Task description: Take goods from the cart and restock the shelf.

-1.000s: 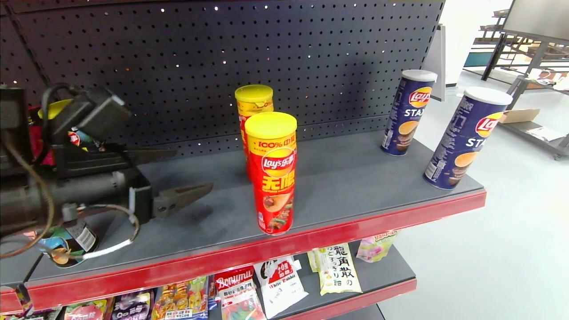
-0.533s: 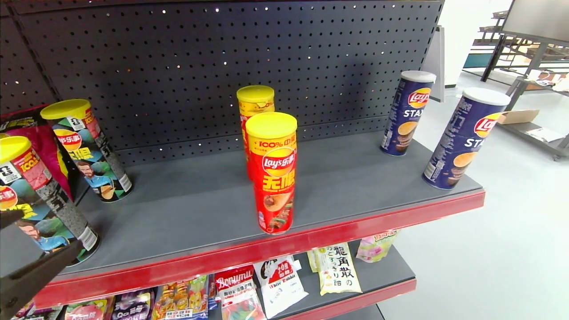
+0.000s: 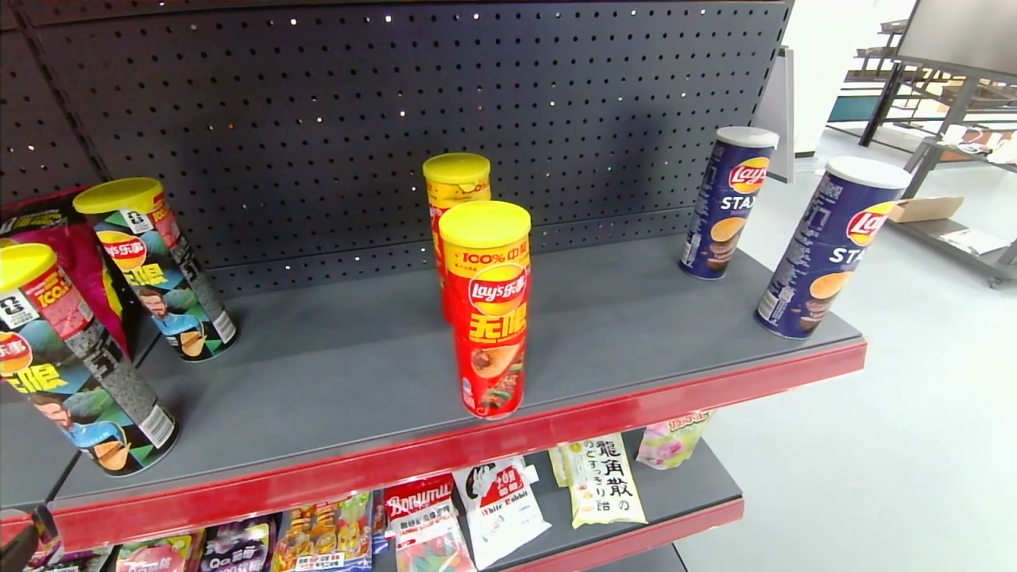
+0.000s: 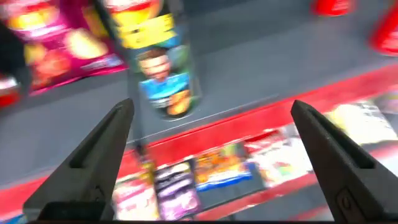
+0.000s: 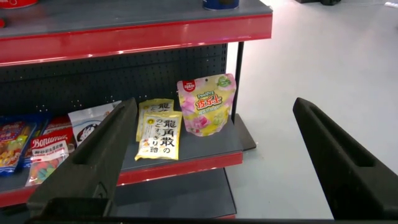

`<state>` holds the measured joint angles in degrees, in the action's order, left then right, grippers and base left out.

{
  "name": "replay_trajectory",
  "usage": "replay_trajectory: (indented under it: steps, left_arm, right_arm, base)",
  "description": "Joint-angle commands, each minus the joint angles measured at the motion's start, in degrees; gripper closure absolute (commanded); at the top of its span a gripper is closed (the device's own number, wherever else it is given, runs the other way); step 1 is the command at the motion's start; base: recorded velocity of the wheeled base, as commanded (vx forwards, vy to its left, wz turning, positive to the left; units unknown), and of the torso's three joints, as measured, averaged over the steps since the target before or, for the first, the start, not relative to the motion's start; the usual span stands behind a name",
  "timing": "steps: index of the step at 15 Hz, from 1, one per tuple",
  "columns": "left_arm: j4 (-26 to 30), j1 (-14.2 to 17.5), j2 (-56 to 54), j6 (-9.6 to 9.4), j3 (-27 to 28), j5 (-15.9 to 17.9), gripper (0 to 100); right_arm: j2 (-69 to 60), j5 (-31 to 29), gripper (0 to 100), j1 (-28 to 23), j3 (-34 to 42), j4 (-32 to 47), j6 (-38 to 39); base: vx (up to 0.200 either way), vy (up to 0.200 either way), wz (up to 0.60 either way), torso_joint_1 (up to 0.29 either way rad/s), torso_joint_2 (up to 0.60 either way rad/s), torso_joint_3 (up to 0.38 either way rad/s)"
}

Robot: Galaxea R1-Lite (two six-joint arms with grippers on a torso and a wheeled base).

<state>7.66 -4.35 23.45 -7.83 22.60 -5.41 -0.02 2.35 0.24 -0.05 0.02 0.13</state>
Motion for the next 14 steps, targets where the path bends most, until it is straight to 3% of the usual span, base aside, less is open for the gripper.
replay_trajectory:
  steps: [1,3,5,9,12,14]
  left_arm:
    - [0.61,3.91,-2.36,0.53,-0.45,-0.74,0]
    - [0.52,4.70,-3.77,3.78,-1.68,0.23,0]
    - [0.52,4.70,-4.47,4.84,-2.21,3.48,0]
    - [0.43,4.70,-4.38,5.37,-2.83,6.03,0]
    - [-0.01,4.70,-8.60,5.37,-6.61,12.09,0]
    - [0.08,4.88,-12.38,5.37,-10.38,11.30,0]
  right_arm:
    - [0.02,0.02,0,0.02,-0.04,0.06,0.04]
    - [0.02,0.02,0,0.02,0.05,-0.02,-0.05]
    - [0.02,0.02,0,0.02,-0.04,-0.02,-0.05]
    - [0.02,0.11,0,0.02,-0.04,0.06,-0.05]
    - [0.02,0.02,0,0.02,-0.04,-0.02,0.13]
    - [0.02,0.02,0,0.02,-0.04,-0.02,0.22]
  base:
    - [0.000,0.000,0.00,0.000,0.00,0.000]
    - [0.000,0.000,0.00,0.000,0.00,0.000]
    - [0.000,0.000,0.60,0.005,0.00,0.000]
    - [0.000,0.000,0.60,0.007,0.00,0.002]
    - [0.000,0.000,0.00,0.000,0.00,0.000]
    - [0.000,0.000,0.00,0.000,0.00,0.000]
